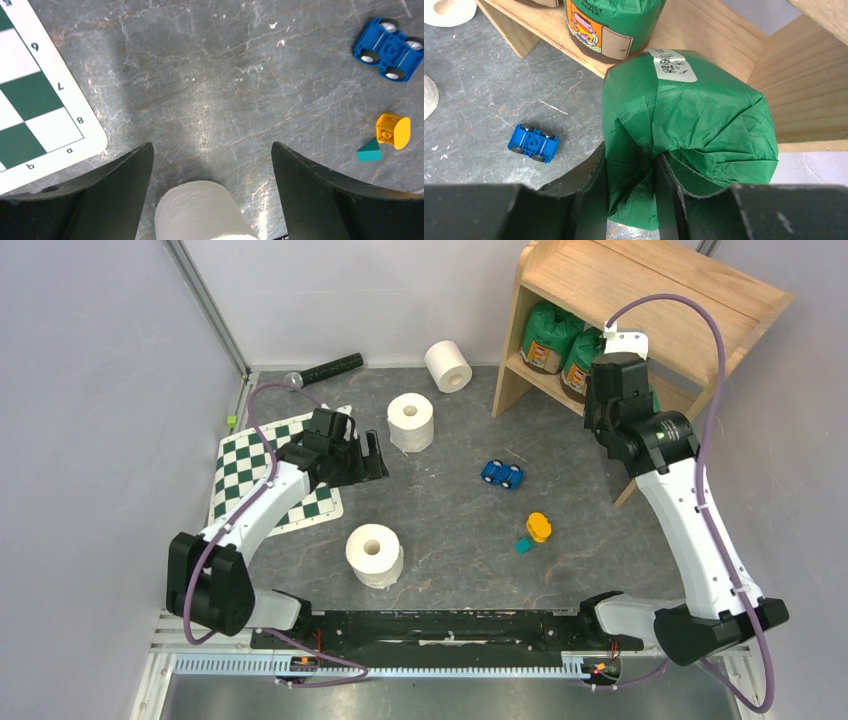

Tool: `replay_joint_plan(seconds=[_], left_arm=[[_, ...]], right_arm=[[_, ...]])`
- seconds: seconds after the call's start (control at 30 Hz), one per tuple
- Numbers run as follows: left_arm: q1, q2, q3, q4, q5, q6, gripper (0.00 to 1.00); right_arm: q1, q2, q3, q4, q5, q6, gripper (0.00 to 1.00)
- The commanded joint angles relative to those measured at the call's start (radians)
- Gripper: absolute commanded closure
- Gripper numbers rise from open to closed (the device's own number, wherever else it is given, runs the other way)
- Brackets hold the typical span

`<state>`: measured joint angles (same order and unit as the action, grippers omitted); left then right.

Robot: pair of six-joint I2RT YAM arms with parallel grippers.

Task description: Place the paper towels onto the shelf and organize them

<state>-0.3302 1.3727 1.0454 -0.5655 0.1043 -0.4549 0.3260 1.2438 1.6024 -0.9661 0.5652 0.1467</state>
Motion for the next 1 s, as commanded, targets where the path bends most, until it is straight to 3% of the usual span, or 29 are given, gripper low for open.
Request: replay_joint_plan(seconds=[0.0,0.77,0.97], left_arm=[[0.002,-0.042,-0.033,0.046,-0.021,0.046,0.07],[0.002,-0.050,-0.047,0.029,0.029,0.026,0.07],[0.002,-0.047,-0.039,0.016,0.032,0.030,0.07]], right_arm=[[-0.039,0.012,0.000,0.118,0.012,0.026,1.00],[-0.213,0.017,-0.109,0.287,-0.013,0.062,1.00],[-0.236,0.040,-0.099,0.325,-0.037,0.076,0.82]])
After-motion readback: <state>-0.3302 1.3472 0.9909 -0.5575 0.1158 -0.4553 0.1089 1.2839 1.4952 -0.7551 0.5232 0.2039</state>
